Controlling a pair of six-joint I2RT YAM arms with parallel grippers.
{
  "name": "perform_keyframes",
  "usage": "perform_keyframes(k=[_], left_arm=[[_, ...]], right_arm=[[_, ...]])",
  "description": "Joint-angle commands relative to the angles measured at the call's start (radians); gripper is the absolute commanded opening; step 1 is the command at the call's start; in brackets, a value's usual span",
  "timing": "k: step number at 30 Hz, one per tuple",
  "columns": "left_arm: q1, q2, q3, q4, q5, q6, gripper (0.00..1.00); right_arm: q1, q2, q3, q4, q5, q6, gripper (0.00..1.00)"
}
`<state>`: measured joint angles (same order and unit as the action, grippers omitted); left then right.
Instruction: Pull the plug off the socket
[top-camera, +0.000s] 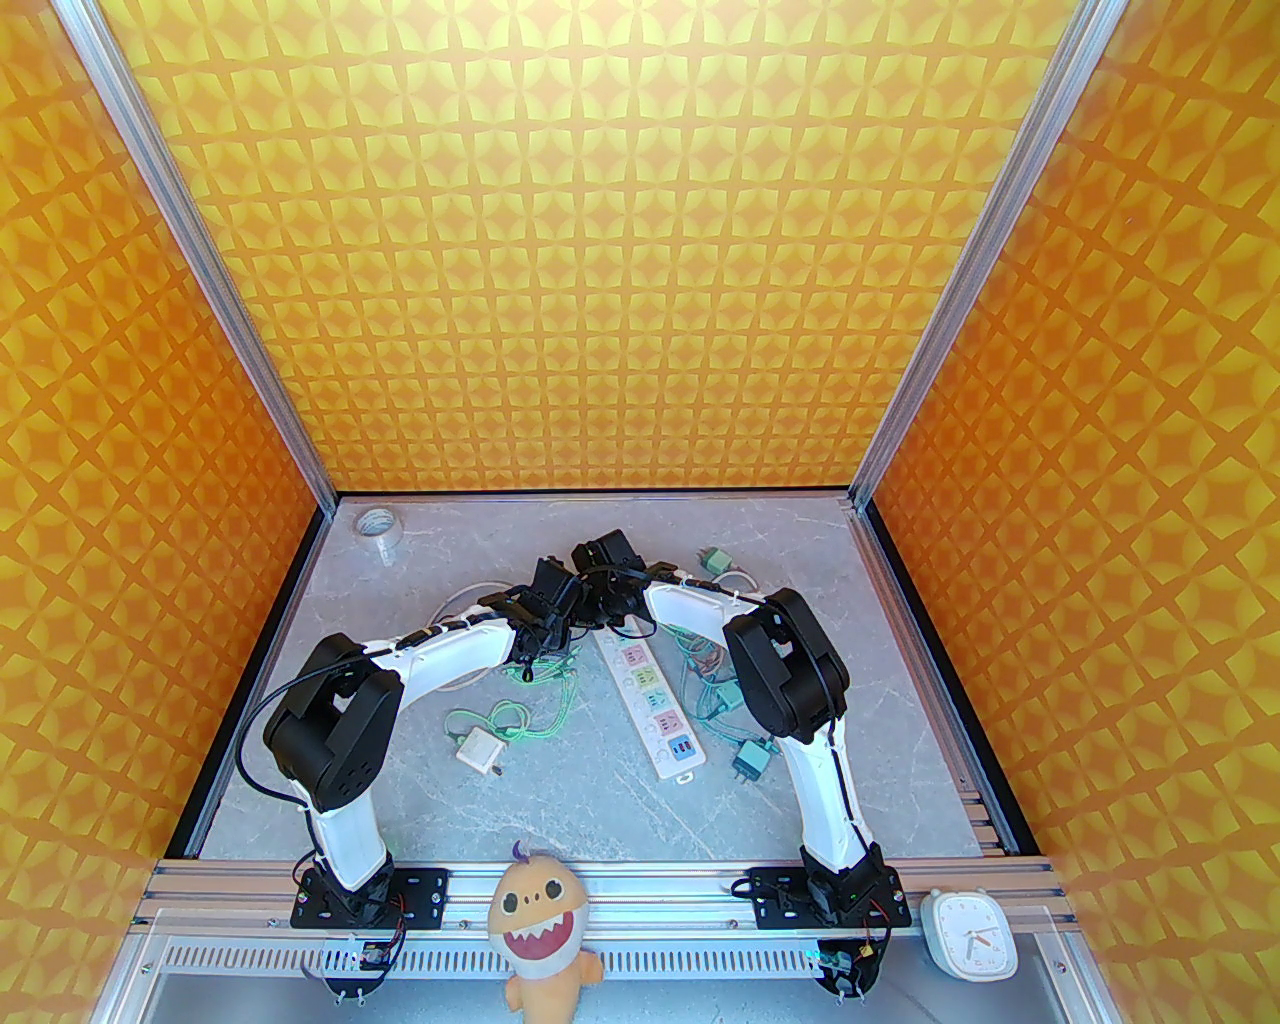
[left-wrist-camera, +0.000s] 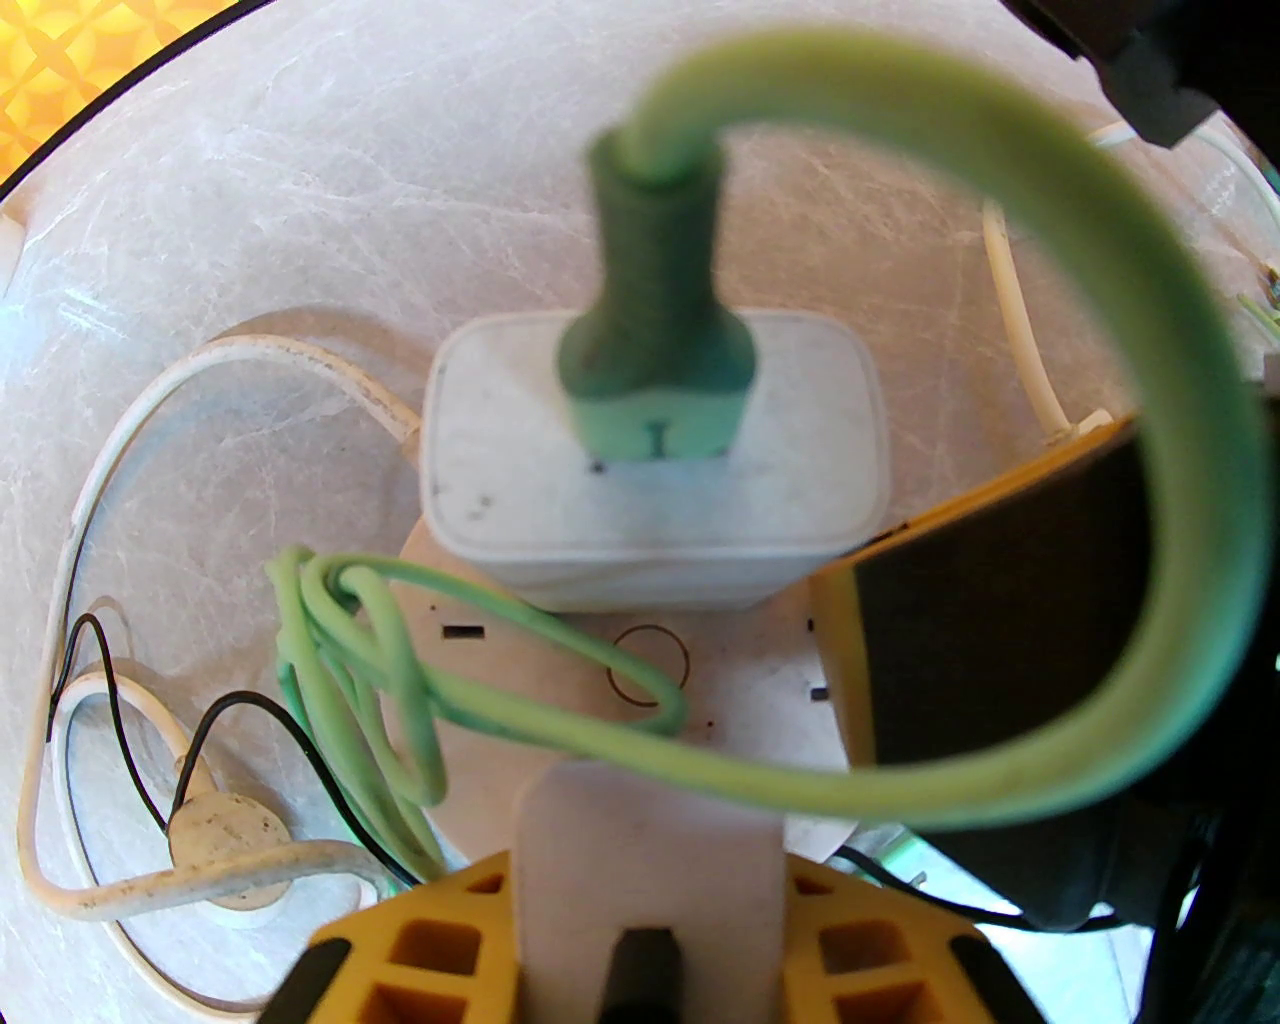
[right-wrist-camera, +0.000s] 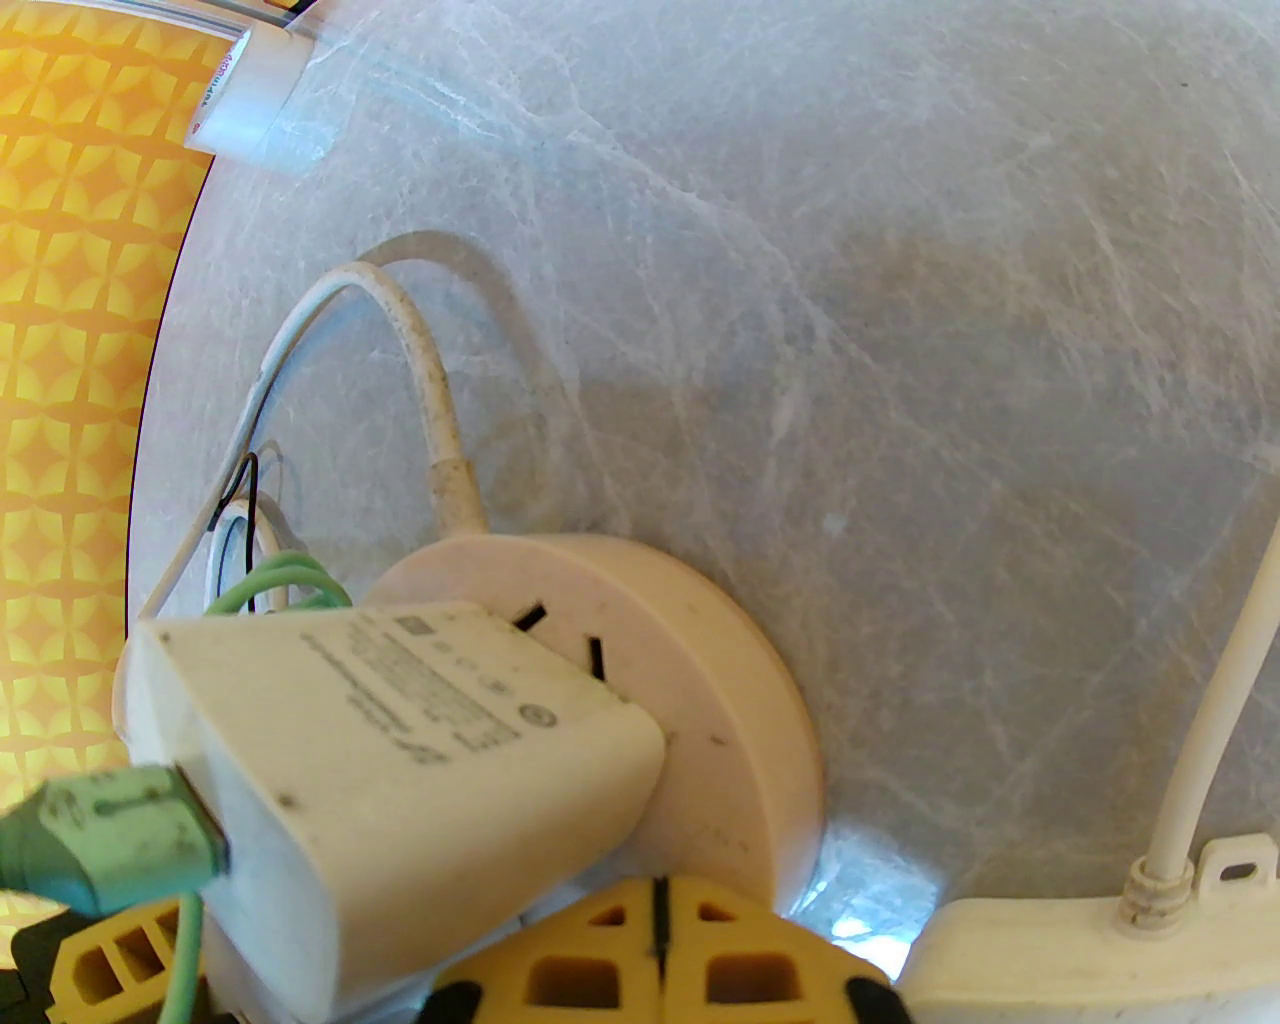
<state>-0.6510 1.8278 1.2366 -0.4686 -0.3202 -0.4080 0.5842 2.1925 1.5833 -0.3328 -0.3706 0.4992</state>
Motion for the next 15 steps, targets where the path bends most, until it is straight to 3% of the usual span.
perform_keyframes(k=[1,11,15], left_arm=[[-0.035,-0.034,0.022,0.046,0.048,0.007,0.14],[-0.041,-0.13,-0.152,0.204,0.039,-0.036,0.12],[-0.039,-0.092,-0.095,0.117,0.039,-0.03,0.12]], right_arm=[[0.017,0.074,-0.013,-0.075,0.068,-0.008,0.0],[0.017,0.078,-0.009,-0.078,0.067,-0.008,0.0],[0.019,0.081,-0.008,-0.078,0.069,-0.009,0.0]])
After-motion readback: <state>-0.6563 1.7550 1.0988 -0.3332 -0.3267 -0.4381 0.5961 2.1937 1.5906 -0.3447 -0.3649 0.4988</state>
